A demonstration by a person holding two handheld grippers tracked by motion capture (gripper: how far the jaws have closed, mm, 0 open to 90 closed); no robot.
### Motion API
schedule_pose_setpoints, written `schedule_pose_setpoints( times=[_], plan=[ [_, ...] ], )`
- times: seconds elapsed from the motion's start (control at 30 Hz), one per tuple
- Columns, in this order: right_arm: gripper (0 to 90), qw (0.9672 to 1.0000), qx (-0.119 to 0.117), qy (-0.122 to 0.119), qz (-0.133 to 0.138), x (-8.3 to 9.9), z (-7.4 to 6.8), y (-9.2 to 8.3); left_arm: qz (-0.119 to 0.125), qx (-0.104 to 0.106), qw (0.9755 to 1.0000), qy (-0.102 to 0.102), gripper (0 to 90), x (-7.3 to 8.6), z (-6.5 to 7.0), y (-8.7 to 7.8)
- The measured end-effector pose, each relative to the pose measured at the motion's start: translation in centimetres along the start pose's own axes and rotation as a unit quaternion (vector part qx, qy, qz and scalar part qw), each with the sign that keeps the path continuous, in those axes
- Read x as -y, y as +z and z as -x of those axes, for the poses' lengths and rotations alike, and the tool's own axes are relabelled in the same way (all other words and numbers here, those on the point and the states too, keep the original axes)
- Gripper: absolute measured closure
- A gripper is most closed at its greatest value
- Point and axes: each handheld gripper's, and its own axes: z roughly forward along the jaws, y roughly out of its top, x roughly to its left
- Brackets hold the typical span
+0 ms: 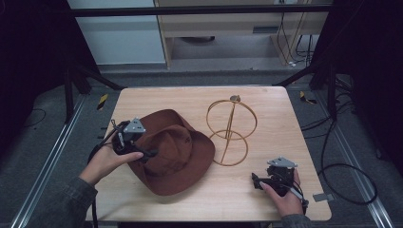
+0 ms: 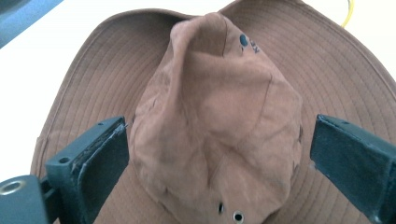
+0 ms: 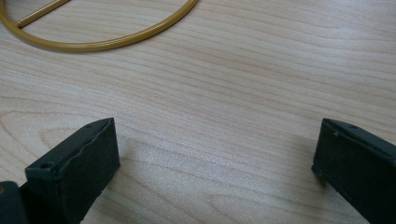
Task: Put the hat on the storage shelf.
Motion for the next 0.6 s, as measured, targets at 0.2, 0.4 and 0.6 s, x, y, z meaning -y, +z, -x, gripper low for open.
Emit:
schedule_pose_setpoints(
  times=[0.2, 0.4, 0.6],
  plan=[
    [0.5, 1.0, 0.0, 0.0, 0.0, 0.0, 0.0, 0.0, -0.016, -0.011, 0.9998, -0.004, 4.3, -1.6, -0.7, 0.8],
    [0.5, 1.0, 0.0, 0.0, 0.0, 0.0, 0.0, 0.0, -0.031, -0.006, 0.9995, -0.002, 4.2, -2.4, -1.0, 1.8],
    [0.5, 1.0, 0.0, 0.0, 0.0, 0.0, 0.0, 0.0, -0.066, -0.004, 0.9978, 0.004, 5.0, -2.7, -1.7, 4.0]
  ],
)
